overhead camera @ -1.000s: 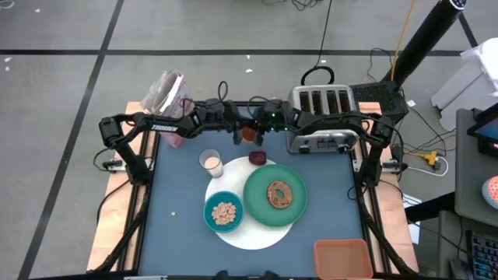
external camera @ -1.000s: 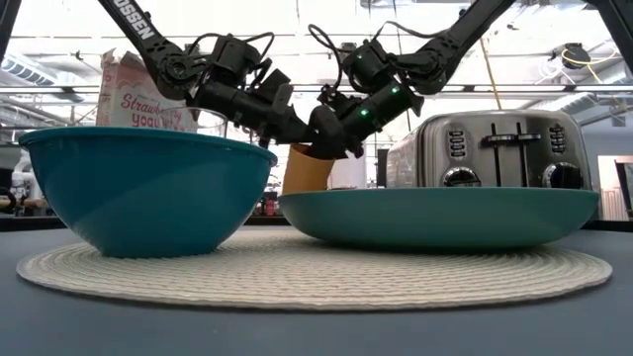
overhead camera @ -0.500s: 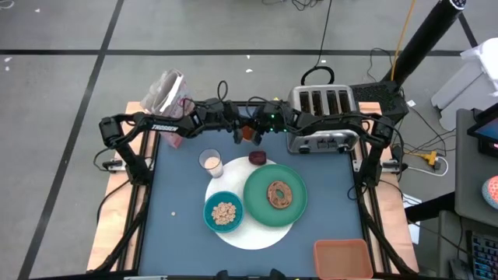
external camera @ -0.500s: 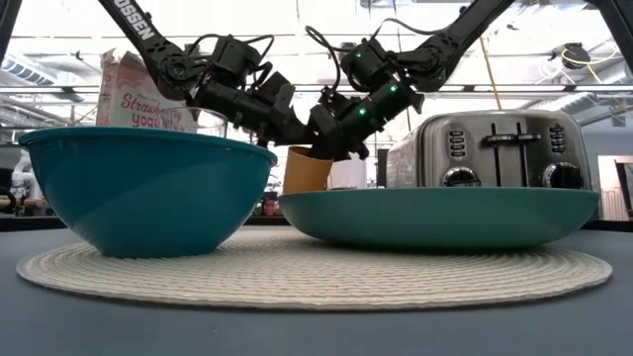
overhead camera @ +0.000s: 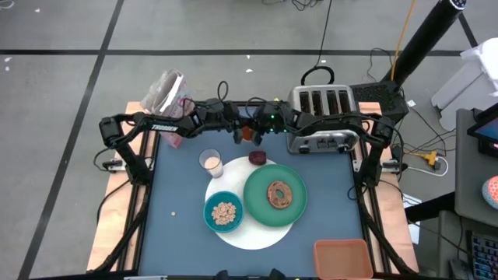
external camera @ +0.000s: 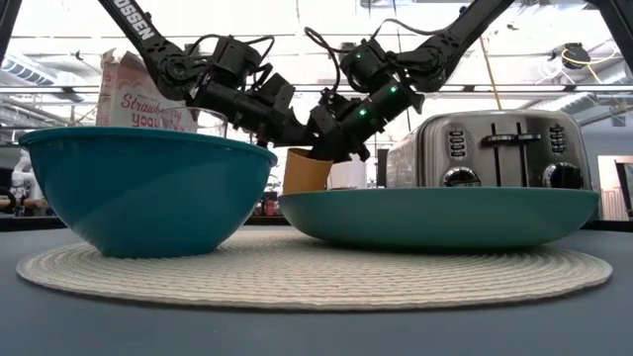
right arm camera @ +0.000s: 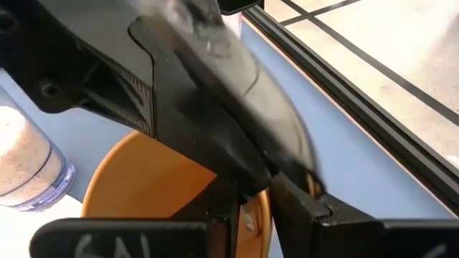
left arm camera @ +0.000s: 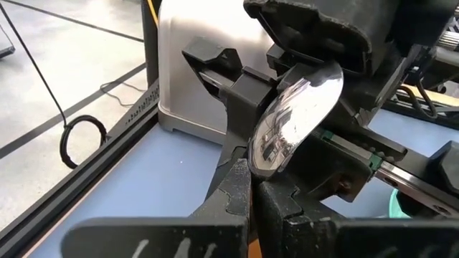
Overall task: Arrange a breakfast setting
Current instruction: Put the blue patterned spoon on the table to the left of the white placemat
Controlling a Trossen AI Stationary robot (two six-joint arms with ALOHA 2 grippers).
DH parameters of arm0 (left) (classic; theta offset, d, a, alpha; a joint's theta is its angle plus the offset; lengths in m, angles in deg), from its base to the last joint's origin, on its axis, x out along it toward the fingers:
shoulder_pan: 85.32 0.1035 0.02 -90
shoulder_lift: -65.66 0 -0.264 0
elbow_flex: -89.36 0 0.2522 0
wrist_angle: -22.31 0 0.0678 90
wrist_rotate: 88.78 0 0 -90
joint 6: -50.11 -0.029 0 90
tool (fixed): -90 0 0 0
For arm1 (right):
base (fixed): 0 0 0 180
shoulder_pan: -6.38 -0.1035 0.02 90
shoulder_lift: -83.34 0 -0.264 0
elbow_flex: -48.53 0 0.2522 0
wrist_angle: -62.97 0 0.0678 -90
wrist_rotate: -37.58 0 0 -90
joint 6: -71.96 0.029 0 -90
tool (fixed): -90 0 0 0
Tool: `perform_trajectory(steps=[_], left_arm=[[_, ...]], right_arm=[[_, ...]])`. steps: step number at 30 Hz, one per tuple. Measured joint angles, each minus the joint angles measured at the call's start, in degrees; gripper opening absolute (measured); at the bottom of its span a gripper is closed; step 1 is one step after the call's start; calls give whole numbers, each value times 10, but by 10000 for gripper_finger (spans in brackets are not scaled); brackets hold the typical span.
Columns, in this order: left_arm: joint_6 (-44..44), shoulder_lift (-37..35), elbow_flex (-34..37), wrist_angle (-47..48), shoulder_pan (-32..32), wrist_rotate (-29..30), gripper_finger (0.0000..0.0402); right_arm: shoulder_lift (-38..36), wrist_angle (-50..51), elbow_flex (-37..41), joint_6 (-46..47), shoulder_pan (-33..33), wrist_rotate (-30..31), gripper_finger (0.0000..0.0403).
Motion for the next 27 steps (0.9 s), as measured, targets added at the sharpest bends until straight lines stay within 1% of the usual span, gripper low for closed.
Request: perform_trajectory(steps=[3, 9, 13, 22, 27], left_arm=[[-2, 0, 0, 8, 0, 1, 3], [-10, 0, 2, 30, 3, 40, 3], [-16, 0, 2, 45, 2, 41, 3], [-18, -1, 1, 39, 1, 37, 3], [-19, -1, 1, 38, 1, 37, 3]], right_arm=[[0, 6, 1, -10, 0, 0, 69], [2, 38, 4, -11, 4, 12, 125], [0, 40, 2, -11, 7, 4, 150], [0, 28, 2, -14, 9, 4, 157], [0, 25, 2, -42, 12, 6, 157]])
